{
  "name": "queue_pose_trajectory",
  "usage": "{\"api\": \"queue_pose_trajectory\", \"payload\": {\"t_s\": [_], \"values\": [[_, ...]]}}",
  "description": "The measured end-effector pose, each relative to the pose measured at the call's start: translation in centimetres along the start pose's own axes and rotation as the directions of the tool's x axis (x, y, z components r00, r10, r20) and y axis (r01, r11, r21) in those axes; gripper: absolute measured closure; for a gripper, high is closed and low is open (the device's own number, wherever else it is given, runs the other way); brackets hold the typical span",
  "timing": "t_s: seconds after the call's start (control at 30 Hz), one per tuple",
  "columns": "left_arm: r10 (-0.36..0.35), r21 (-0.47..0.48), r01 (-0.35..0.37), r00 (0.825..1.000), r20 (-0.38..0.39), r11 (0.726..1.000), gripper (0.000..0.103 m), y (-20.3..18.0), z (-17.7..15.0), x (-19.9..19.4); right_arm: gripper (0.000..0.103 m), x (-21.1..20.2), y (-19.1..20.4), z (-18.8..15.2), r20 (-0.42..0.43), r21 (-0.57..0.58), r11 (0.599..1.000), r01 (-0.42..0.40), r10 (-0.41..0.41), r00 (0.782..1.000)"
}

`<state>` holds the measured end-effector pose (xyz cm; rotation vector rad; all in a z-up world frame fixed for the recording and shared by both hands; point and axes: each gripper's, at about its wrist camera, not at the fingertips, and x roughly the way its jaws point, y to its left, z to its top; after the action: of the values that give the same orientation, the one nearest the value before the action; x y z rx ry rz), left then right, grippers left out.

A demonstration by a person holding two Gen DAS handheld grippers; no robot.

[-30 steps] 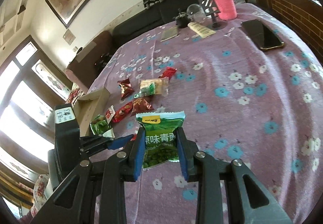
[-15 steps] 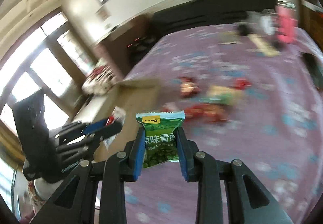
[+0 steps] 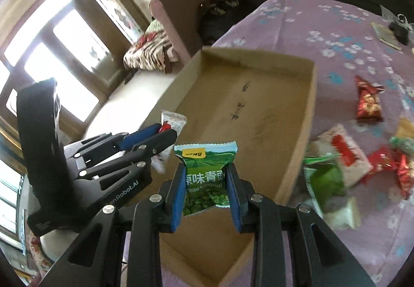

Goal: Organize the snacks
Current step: 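Carry both snacks over the cardboard box and open both tools to drop them, then grasp the red cake packet with the left tool while the right tool grasps the white wrapped candy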

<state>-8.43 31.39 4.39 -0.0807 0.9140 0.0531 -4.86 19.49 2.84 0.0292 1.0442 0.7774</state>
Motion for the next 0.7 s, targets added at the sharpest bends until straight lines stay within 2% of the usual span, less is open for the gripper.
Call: {"api": "queue_pose_trajectory", "payload": {"t_s": [0.13,0.2,0.3,0.37,0.4,0.47,0.5,0.6,0.7], "values": [[-0.011,-0.021,0.011,1.0,-0.005,1.0,0.072,0.6,-0.3,0.4,0.072,1.1,-0.1,-0.1,-0.014,-0.004,1.0,0.011,-0.011,1.0],[-0.025,-0.032,0.026,1.0,0.013,0.999,0.071,0.7,-0.2,-0.2,0.072,0.3,-0.4,0.0,-0.011,0.001,1.0,-0.02,0.02,1.0],[-0.05,-0.039,0.053,0.997,0.065,0.998,0.055,0.9,-0.1,-2.1,0.069,-3.3,-1.6,0.0,0.068,0.002,0.999,-0.053,0.053,0.996],[-0.068,-0.037,0.072,0.992,0.102,0.997,0.04,0.8,-0.2,-3.4,0.061,-6.7,-4.3,-0.6,0.138,0.029,1.0,-0.002,-0.002,0.99],[-0.086,-0.034,0.091,0.988,0.128,0.995,0.038,0.6,-0.4,-4.3,0.061,-7.8,-5.6,-1.0,0.155,0.038,0.999,0.037,-0.042,0.987],[-0.118,-0.026,0.123,0.98,0.161,0.992,0.036,0.1,-0.6,-5.4,0.061,-9.1,-8.5,-2.1,0.156,0.06,0.989,0.137,-0.144,0.977],[-0.131,-0.018,0.136,0.976,0.171,0.99,0.036,-0.4,-0.7,-5.8,0.061,-9.3,-9.8,-2.7,0.143,0.076,0.985,0.155,-0.164,0.976],[-0.172,0.023,0.171,0.967,0.19,0.985,0.036,-2.2,-0.9,-6.4,0.061,-9.1,-12.4,-4.7,0.101,0.124,0.979,0.159,-0.172,0.98],[-0.205,0.073,0.195,0.961,0.186,0.978,0.036,-4.7,-0.8,-6.4,0.061,-8.2,-12.7,-5.5,0.096,0.114,0.981,0.158,-0.17,0.981]]}}
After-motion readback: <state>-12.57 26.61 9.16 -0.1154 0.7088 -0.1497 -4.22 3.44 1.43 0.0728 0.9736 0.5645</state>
